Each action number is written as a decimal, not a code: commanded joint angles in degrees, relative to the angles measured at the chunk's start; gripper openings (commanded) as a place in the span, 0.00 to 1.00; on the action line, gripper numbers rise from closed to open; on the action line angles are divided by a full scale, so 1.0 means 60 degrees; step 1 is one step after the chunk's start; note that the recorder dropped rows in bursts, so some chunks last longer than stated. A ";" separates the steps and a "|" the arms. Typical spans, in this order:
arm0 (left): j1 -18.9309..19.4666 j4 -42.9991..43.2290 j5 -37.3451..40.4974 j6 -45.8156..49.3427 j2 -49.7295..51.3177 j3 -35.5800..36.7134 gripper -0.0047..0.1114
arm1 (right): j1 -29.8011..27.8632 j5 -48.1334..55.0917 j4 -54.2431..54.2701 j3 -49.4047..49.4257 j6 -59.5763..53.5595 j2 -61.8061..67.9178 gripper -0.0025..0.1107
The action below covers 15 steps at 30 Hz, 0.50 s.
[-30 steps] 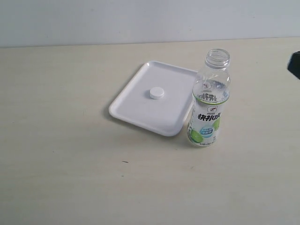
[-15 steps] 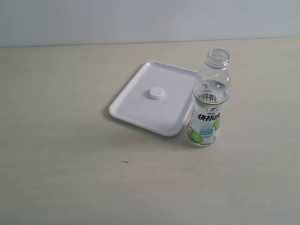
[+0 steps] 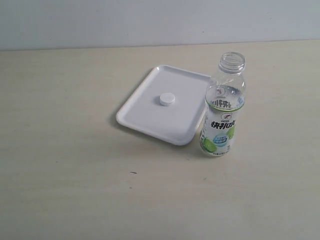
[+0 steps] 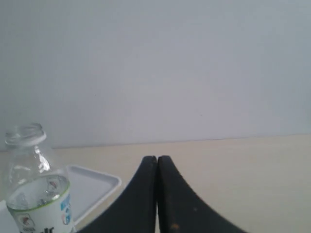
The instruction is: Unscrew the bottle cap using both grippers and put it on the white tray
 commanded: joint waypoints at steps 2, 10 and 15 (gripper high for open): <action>0.0020 -0.0096 -0.0027 -0.0036 -0.0057 0.0023 0.04 | -0.0433 0.0552 0.6041 -0.0019 -0.6951 -0.0067 0.02; 0.0020 -0.0096 -0.0027 -0.0036 -0.0057 0.0022 0.04 | -0.1330 -0.0418 0.9292 0.0045 -0.9249 -0.0067 0.02; 0.0020 -0.0096 -0.0027 -0.0036 -0.0057 0.0022 0.04 | -0.1491 -0.0515 0.9450 0.0045 -0.9514 -0.0067 0.02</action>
